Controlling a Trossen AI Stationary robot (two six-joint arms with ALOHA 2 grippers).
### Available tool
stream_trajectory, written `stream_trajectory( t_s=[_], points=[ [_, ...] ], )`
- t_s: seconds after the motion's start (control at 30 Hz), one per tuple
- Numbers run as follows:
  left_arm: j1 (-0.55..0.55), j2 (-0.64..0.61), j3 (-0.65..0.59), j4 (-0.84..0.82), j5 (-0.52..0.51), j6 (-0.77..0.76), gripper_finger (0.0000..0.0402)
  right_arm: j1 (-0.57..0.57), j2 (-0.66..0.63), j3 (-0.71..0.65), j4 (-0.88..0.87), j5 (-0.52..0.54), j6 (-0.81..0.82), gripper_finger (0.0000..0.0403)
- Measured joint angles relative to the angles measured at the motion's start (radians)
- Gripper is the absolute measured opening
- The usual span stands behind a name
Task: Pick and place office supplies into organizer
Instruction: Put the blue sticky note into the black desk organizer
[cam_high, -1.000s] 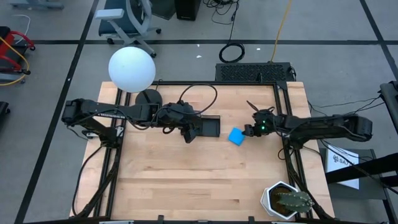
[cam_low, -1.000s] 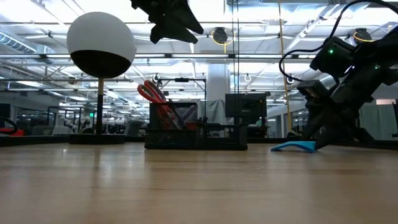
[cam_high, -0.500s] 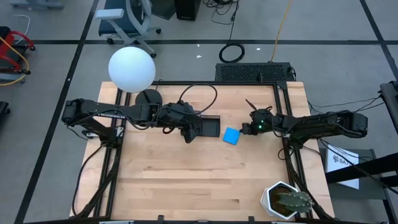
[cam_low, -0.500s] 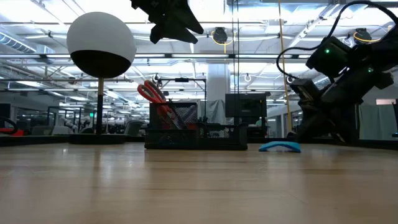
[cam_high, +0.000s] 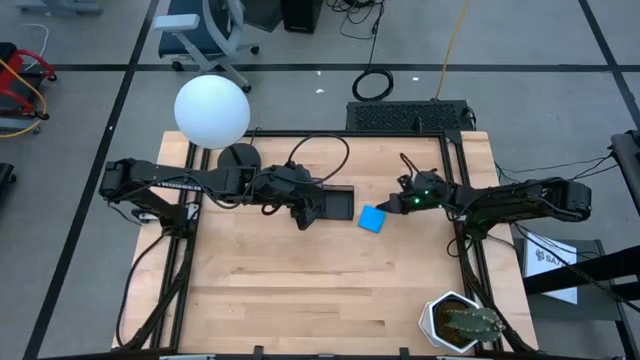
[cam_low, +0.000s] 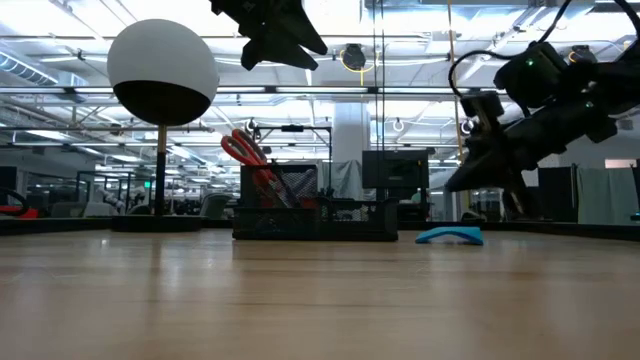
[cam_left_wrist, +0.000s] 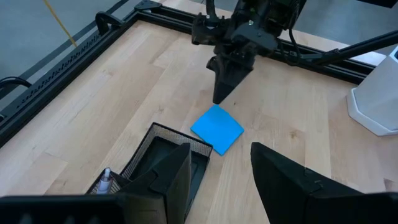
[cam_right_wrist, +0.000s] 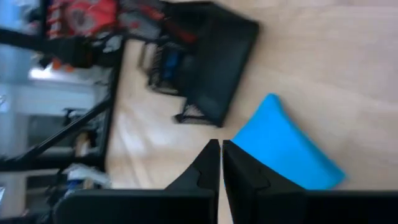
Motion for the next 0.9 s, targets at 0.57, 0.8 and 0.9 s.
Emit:
stream_trajectory(
  t_s=[0.57,0.8,0.9],
  points=[
    [0.000,0.000,0.000,0.000,0.000,-0.009,0.0173,-0.014,0.000,0.000,-0.024,-0.043,-0.076,0.0177],
    [0.000,0.000,0.000,0.000,0.000,-0.030,0.0173,-0.014,-0.001,0.000,-0.109,-0.042,-0.128,0.0218],
    [0.000,0.000,0.000,0.000,0.000,-0.043,0.0173,-0.014,-0.001,0.000,-0.130,-0.043,-0.139,0.0226]
  ],
)
